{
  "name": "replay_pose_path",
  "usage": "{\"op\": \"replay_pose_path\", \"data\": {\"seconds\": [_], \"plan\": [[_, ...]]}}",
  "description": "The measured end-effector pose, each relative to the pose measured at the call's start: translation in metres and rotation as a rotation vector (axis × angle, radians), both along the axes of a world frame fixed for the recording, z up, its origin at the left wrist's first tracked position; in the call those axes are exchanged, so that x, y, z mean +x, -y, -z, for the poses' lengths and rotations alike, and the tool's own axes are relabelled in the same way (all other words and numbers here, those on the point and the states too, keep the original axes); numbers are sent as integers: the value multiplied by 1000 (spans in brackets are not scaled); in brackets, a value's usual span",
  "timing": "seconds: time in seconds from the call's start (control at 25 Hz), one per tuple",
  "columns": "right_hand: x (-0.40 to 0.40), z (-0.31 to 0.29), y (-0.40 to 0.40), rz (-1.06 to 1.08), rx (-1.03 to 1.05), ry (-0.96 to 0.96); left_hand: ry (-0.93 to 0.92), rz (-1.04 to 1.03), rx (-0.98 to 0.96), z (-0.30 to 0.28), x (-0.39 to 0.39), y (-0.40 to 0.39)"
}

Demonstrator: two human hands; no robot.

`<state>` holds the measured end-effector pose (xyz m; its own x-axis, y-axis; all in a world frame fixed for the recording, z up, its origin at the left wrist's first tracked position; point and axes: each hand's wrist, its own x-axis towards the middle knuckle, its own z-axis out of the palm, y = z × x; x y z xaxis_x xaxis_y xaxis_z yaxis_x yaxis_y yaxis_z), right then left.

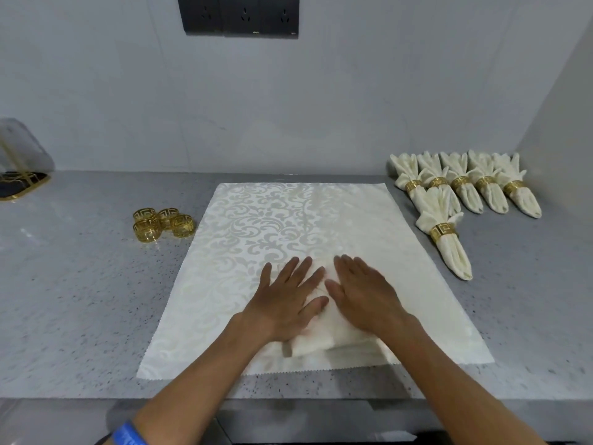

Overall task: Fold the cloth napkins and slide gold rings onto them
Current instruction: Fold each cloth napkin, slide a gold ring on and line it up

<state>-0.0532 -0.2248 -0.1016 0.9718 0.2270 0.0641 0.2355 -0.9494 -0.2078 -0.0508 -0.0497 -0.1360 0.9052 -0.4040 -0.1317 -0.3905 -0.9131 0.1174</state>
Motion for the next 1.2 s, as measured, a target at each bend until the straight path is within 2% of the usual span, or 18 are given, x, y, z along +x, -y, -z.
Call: {"op": "replay_pose_path", "data": {"seconds": [0.04,0.08,0.2,0.32,0.4,0.52,0.68,0.84,1.0,1.08,1.2], "plan": [[-3,15,7,-10,-10,-16,2,0,-8,-1,1,0],[-13,24,14,-24,-18,53,3,-3,-14,-1,2,0],[-47,27,35,-111,185,232,34,-2,-42,0,1,0],[-59,28,42,-208,177,258,282,66,-244,-9,-15,-3],[-56,37,45,-200,179,269,343,169,-364,-17,-32,-12],[-53,43,46,-172,204,296,205,261,-277,-20,-54,-35],[-54,44,47,-170,230,284,215,223,-314,-19,-59,-43],[-55,40,49,-180,293,264,129,106,-488,-25,-58,-33],[-60,35,49,-169,334,257,-38,-119,-679,-25,-37,-22],[-60,34,50,-168,312,266,-39,-166,-653,-23,-29,-16],[-61,31,54,-132,325,244,91,-195,-595,-15,-21,-10]]}}
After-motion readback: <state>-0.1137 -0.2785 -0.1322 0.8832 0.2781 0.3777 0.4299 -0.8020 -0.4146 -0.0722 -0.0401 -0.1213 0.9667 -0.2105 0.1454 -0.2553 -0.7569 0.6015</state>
